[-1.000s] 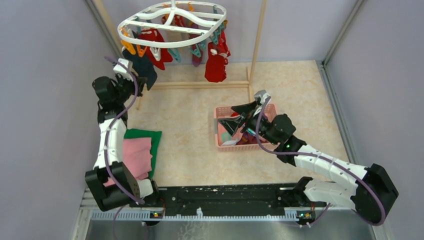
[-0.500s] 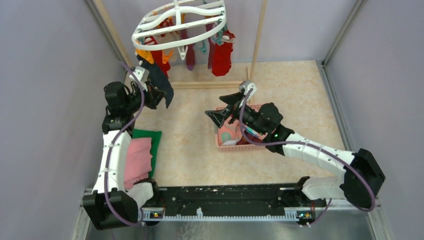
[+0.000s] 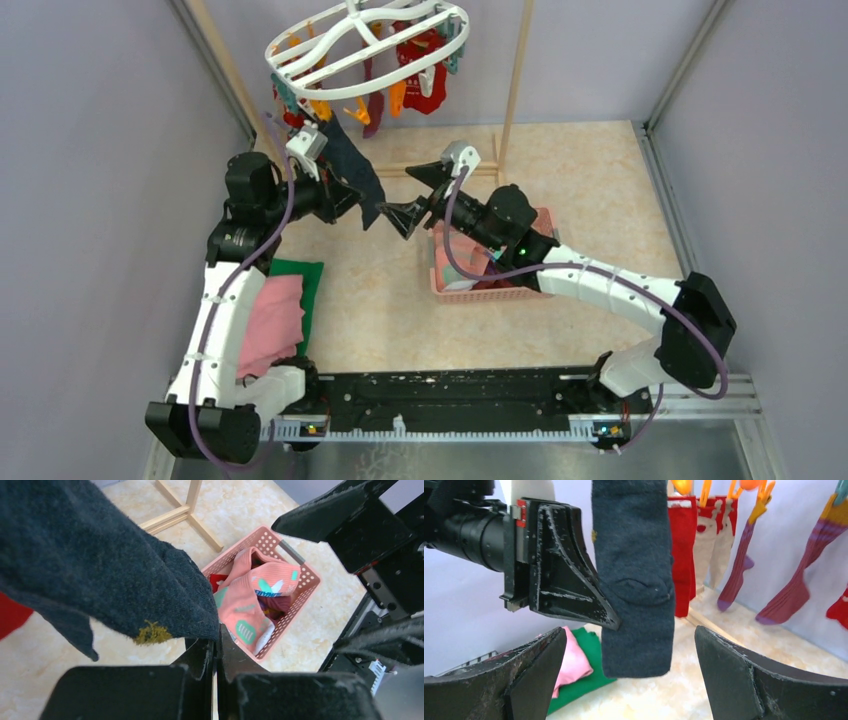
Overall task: Remove the socks clipped to the hanger
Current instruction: Remove the sock from the hanger.
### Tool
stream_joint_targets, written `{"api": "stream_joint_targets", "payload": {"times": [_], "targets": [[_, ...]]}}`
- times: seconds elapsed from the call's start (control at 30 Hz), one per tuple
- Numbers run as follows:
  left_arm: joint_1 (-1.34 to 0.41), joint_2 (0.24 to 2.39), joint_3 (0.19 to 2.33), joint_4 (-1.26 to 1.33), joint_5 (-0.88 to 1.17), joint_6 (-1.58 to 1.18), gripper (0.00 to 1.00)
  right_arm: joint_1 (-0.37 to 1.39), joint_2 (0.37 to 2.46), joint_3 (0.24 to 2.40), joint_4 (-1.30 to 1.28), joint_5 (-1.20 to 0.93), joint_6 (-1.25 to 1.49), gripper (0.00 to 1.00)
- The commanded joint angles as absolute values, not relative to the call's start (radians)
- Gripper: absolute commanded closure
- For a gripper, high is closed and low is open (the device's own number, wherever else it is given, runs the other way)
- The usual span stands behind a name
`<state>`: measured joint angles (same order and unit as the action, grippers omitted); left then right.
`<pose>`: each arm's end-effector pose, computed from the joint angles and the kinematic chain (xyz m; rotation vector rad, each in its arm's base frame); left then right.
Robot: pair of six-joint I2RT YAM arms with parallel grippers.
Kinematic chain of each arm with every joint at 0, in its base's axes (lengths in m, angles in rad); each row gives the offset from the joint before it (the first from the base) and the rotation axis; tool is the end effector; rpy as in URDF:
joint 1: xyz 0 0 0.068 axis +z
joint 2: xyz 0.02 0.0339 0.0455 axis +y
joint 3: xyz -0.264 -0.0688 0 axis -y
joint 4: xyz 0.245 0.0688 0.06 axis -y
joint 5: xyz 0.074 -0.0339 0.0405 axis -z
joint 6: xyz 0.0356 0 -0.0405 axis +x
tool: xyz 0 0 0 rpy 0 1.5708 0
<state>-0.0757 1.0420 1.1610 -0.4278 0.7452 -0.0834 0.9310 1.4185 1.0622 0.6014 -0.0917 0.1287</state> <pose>0.2159 -0.0406 0.3997 0.5070 1.8016 -0.8057 0.1984 0.2720 0.3718 -0.6171 1.2461 0.9536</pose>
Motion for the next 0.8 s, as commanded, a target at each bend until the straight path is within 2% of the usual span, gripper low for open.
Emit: {"api": "stream_joint_targets", "payload": {"times": [0.0, 0.33, 0.57, 0.63, 0.7, 0.73, 0.77], "targets": [[-0.109, 1.066, 1.242, -0.459, 0.748, -0.132, 1.00, 0.968, 1.452, 1.120, 0.619, -0.130, 0.054, 0.01], [-0.152, 1.086, 1.296, -0.479, 0.744, -0.166, 1.00, 1.023, 1.556, 1.172, 0.592, -0.134, -0.103, 0.01], [-0.156, 1.090, 1.334, -0.504, 0.756, -0.200, 1.00, 1.025, 1.618, 1.219, 0.656, 0.028, -0.147, 0.02], [-0.156, 1.093, 1.339, -0.515, 0.769, -0.221, 1.00, 1.025, 1.635, 1.233, 0.680, 0.052, -0.147, 0.08], [-0.156, 1.091, 1.335, -0.522, 0.778, -0.233, 1.00, 1.025, 1.649, 1.252, 0.691, 0.057, -0.142, 0.20], [-0.156, 1.088, 1.332, -0.523, 0.780, -0.237, 1.00, 1.025, 1.655, 1.261, 0.693, 0.051, -0.140, 0.28], [-0.156, 1.084, 1.328, -0.523, 0.779, -0.238, 1.00, 1.025, 1.658, 1.269, 0.689, 0.041, -0.132, 0.43]]}}
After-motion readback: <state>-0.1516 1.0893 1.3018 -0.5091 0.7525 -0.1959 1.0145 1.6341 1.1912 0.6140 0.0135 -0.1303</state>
